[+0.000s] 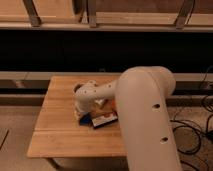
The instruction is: Place the white sponge in the ceramic bowl
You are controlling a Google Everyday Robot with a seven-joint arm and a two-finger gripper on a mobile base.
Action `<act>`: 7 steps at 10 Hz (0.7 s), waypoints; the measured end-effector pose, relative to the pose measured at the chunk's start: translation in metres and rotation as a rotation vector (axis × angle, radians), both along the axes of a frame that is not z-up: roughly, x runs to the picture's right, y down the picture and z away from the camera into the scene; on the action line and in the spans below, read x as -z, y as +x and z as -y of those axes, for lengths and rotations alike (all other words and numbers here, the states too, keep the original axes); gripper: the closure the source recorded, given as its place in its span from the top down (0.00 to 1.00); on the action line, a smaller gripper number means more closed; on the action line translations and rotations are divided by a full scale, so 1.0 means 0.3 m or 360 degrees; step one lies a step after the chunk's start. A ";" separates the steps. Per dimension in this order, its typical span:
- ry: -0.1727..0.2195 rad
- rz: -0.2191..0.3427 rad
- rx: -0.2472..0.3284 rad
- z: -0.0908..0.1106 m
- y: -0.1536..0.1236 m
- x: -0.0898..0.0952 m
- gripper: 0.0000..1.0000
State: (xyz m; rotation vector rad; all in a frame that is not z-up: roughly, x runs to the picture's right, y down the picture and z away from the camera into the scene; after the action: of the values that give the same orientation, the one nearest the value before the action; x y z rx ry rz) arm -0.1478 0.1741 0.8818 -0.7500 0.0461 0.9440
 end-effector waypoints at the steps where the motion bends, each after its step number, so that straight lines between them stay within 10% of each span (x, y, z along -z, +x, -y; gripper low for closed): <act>1: 0.0006 -0.0018 -0.0013 0.006 0.030 0.016 0.00; 7: 0.0166 0.0008 -0.0015 0.143 0.029 0.083 0.00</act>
State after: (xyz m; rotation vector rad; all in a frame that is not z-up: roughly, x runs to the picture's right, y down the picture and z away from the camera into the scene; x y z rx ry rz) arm -0.1390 0.1312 0.8569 -0.6565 -0.0114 0.9460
